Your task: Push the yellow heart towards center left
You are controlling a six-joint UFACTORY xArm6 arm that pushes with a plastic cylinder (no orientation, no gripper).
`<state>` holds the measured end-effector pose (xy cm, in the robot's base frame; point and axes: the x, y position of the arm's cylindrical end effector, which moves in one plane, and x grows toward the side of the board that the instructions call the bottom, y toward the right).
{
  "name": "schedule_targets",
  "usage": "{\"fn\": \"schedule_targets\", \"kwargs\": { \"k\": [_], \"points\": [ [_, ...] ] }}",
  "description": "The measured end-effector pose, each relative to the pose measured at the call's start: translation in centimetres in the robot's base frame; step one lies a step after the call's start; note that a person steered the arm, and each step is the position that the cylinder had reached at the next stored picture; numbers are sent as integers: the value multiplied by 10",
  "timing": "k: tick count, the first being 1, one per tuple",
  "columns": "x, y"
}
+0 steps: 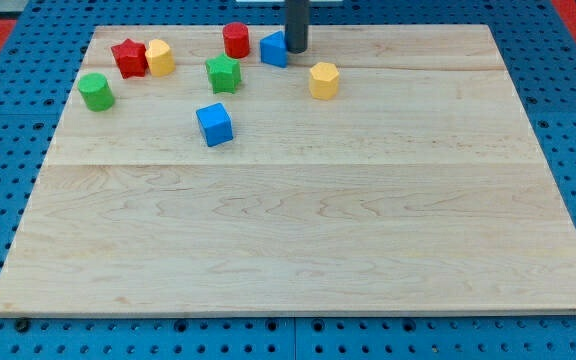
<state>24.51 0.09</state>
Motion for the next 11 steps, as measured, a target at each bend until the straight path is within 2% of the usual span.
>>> {"fn": "schedule_targets", "kwargs": {
  "k": [1, 2, 3, 4, 5, 6, 7, 8, 9, 10, 11],
  "points": [
    [7, 46],
    [22, 128],
    [63, 161],
    [166, 121],
    [291, 28],
    [307, -129],
    [261, -278],
    [245, -306],
    [231, -306],
    [160, -300],
    [110, -300]
  ]
}}
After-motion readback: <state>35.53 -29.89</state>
